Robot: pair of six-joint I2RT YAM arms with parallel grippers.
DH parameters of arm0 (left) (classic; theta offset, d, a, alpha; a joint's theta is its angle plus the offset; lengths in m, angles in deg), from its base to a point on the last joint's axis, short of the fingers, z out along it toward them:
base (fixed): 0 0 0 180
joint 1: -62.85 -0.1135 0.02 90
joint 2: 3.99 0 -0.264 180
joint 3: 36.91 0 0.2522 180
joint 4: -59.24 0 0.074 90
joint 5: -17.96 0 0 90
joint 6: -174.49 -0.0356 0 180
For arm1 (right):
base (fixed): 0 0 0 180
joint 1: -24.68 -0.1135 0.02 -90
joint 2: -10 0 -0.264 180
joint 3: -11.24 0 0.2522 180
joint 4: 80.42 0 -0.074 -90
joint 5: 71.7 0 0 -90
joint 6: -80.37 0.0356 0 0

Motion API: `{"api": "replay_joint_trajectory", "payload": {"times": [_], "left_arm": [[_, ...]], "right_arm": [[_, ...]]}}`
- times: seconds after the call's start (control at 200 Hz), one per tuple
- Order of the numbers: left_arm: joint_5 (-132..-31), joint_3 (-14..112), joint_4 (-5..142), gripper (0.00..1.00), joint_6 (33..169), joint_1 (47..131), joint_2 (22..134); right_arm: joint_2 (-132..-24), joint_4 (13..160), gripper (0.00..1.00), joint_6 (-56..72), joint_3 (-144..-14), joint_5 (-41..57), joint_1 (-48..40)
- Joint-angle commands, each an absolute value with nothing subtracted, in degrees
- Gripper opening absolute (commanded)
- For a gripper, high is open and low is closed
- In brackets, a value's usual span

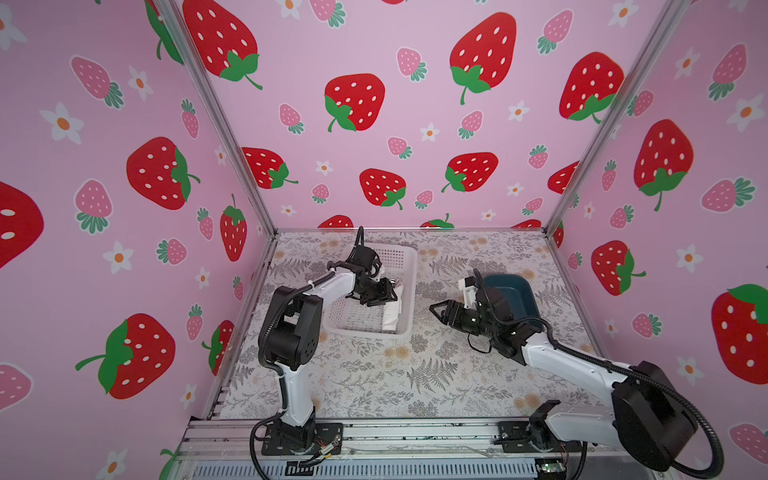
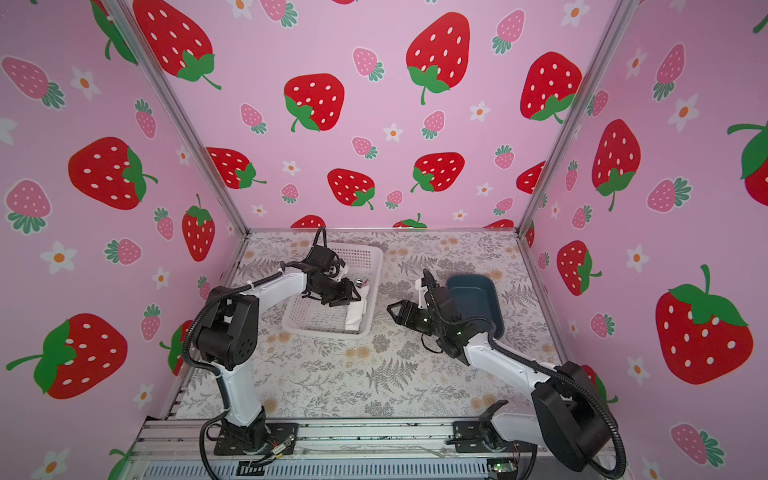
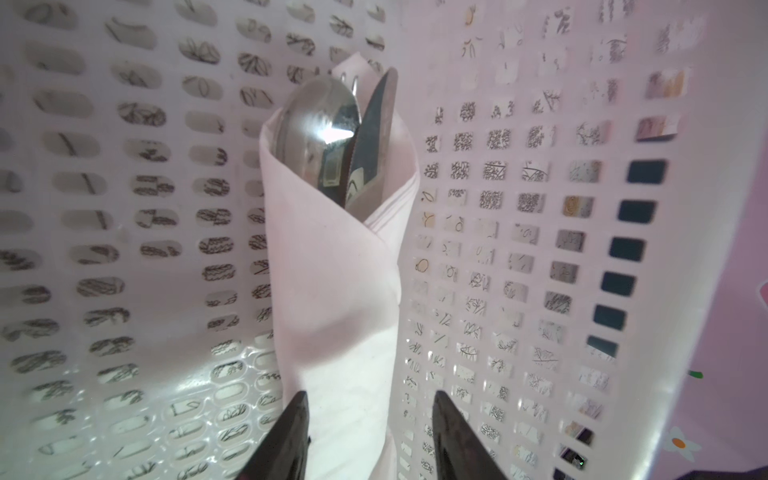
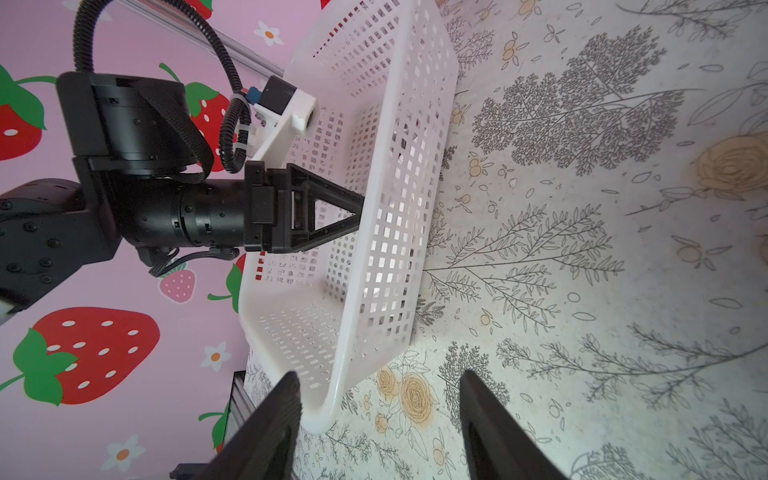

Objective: Place the utensils on the paper napkin and roll it up
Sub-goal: 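Open the left gripper to release the bundle inside the basket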

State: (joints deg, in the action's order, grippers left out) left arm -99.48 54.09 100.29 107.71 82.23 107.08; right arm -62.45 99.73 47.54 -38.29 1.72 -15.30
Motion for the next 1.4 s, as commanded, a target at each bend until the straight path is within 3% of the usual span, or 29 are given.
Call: {"api": "replay_joint_trajectory", "payload": {"times": [0.0, 0.215, 0.475, 0.755, 1.236, 1.396], "left_arm": [[-98.97, 52.53, 100.31, 0.50, 107.75, 81.95, 106.96], [-97.71, 51.21, 99.63, 0.51, 107.87, 81.78, 105.78], [-98.40, 50.95, 99.45, 0.29, 107.79, 81.66, 107.19], [-99.42, 50.62, 98.63, 0.24, 107.72, 81.61, 109.12], [-104.31, 50.38, 96.37, 0.22, 107.34, 81.66, 110.31], [-101.99, 49.82, 96.85, 0.29, 107.45, 81.53, 108.24]], "right_arm": [[-61.19, 100.32, 0.63, 47.72, -38.25, 1.78, -15.45], [-61.13, 100.40, 0.63, 47.81, -38.12, 1.69, -15.48], [-61.18, 100.57, 0.63, 47.92, -38.05, 1.77, -15.46], [-61.16, 100.52, 0.63, 48.05, -37.84, 1.67, -15.48], [-61.48, 100.59, 0.63, 48.12, -37.70, 1.57, -15.45], [-61.32, 100.12, 0.63, 47.54, -37.92, 2.06, -15.37]]}}
